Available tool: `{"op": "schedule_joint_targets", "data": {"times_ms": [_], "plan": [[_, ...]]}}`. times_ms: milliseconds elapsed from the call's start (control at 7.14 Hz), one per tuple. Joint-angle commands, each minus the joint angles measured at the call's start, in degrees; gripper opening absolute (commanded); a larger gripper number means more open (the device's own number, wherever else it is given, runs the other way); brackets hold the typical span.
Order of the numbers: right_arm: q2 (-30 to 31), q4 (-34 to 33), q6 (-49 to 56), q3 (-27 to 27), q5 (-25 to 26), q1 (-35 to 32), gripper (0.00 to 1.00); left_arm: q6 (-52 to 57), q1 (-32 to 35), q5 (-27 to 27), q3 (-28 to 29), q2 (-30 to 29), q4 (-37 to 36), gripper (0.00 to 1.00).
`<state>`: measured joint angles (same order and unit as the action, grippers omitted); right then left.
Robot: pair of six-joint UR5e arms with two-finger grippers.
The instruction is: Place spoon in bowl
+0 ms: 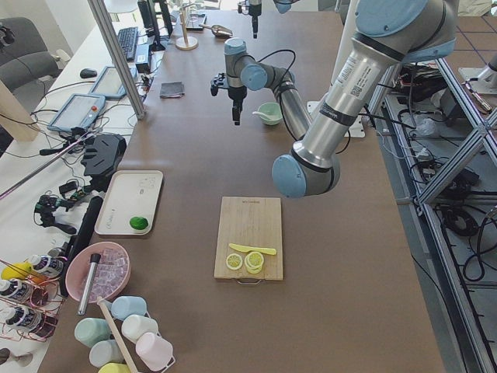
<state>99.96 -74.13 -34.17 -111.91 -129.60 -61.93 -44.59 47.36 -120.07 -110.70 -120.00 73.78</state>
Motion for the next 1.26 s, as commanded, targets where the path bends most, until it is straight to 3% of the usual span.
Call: {"op": "schedule_joint_targets", "data": {"times_ms": [0,140,560,700,1120], "plan": [[0.5,-0.2,4.2,1.5,-1.4,-3.4,1.0,28.0,15.0,-6.4,-0.5,11.8,-0.6,0.98],[0.7,-0.3,4.9,1.9,-2.3,-4.9,1.0,38.8,21.0,-7.4,0.7,16.2,-0.7,0.98],[0.1,-0.3,11.8,6.3,-4.4,-10.6,1.0,58.0,33.0,-8.4,9.2,20.2,0.0,0.98],[0.0,-0.4,12.4,6.6,-4.6,-11.9,1.0,61.3,34.8,-10.1,12.8,20.3,0.7,0.98],[-2.0,-5.0,12.5,5.8,-4.8,-13.9,1.0,61.4,37.9,-9.9,15.2,23.8,2.5,0.98]]}}
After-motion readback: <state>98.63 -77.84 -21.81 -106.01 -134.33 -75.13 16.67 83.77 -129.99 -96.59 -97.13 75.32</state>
